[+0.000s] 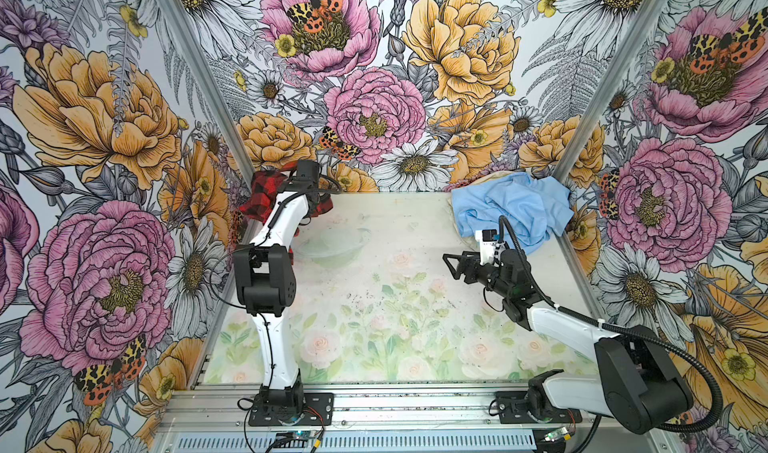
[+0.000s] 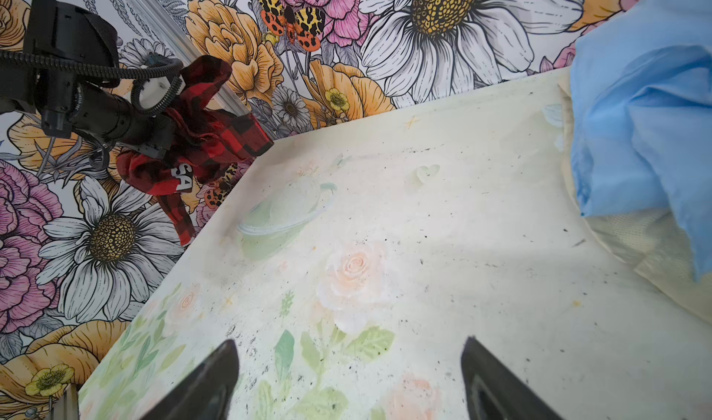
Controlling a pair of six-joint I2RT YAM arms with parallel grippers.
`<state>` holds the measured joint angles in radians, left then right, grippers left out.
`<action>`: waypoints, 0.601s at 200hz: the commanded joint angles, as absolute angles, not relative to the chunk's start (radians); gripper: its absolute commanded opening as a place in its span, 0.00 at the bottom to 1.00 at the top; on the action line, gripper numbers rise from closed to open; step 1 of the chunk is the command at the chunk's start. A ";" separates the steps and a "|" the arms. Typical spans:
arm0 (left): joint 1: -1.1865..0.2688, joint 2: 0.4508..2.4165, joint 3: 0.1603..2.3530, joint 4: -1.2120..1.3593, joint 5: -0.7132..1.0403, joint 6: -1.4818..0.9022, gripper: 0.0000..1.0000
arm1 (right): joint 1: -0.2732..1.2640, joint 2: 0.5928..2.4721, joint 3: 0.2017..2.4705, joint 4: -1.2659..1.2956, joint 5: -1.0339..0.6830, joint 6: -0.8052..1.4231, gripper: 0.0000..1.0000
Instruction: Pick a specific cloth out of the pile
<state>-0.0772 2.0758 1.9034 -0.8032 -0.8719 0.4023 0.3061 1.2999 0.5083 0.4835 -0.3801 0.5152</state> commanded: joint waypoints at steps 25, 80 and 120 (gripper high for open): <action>-0.158 2.130 1.751 -0.375 -1.209 0.856 0.00 | 0.300 1.294 0.518 0.502 -0.394 0.511 0.90; -0.290 2.192 1.560 -0.106 -1.100 1.166 0.00 | 0.299 1.293 0.518 0.502 -0.397 0.512 0.90; -0.266 2.187 1.634 -0.564 -0.637 0.740 0.00 | 0.301 1.291 0.518 0.502 -0.399 0.512 0.90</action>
